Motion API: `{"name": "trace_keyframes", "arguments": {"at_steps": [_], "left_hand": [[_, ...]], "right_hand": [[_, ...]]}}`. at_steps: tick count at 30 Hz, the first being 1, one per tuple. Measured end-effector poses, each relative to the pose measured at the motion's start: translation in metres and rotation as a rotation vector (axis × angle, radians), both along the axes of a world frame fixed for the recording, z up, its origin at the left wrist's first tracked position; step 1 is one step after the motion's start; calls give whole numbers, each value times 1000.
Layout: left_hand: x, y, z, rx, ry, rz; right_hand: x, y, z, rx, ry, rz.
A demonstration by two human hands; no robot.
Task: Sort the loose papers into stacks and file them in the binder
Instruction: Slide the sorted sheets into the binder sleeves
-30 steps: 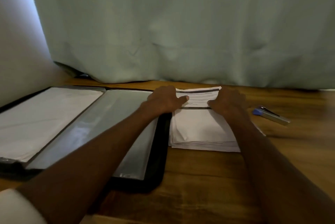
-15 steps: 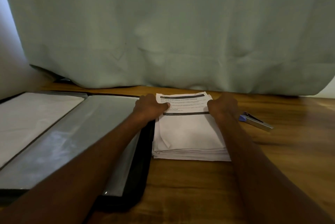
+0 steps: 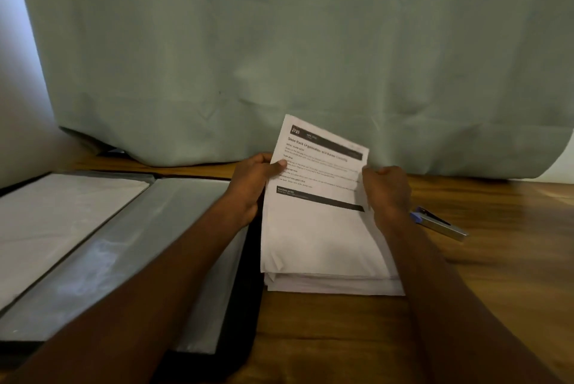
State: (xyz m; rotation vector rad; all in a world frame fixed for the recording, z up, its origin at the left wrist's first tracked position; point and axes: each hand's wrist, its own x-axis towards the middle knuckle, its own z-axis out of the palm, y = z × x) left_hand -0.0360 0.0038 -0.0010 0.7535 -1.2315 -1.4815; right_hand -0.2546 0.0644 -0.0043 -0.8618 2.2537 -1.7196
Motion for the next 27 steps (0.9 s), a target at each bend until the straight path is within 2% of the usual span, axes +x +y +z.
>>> {"name": "trace_keyframes", "arguments": {"at_steps": [2, 4, 6, 8, 10, 13, 15, 16, 17, 19, 22, 24, 27], "left_hand": [[3, 0, 6, 4, 187, -78], [6, -2, 9, -14, 310, -104], [12, -6, 11, -47, 375, -76], [20, -13, 13, -61, 407, -51], [26, -15, 15, -64, 365, -98], [25, -6, 12, -72, 47, -246], [17, -1, 6, -156, -153, -227], [12, 2, 4, -192, -181, -184], [8, 5, 3, -205, -167, -134], [2, 8, 6, -148, -26, -41], [-3, 9, 7, -47, 156, 27], [-6, 11, 4, -105, 81, 97], [-8, 12, -1, -292, -101, 145]], "right_hand": [[1, 2, 6, -193, -120, 146], [6, 8, 12, -338, -292, 440], [8, 15, 16, -297, -394, 713], [11, 18, 18, -249, -391, 868], [14, 15, 21, -345, -371, 781], [14, 15, 28, -581, -346, 517], [10, 16, 33, -672, -288, 411], [10, 17, 35, -688, -246, 390], [10, 19, 38, -701, -219, 396], [14, 20, 42, -721, -257, 488], [20, 18, 38, -559, -233, 598], [24, 17, 29, -460, -123, 544], [26, 18, 27, -514, -94, 447]]}}
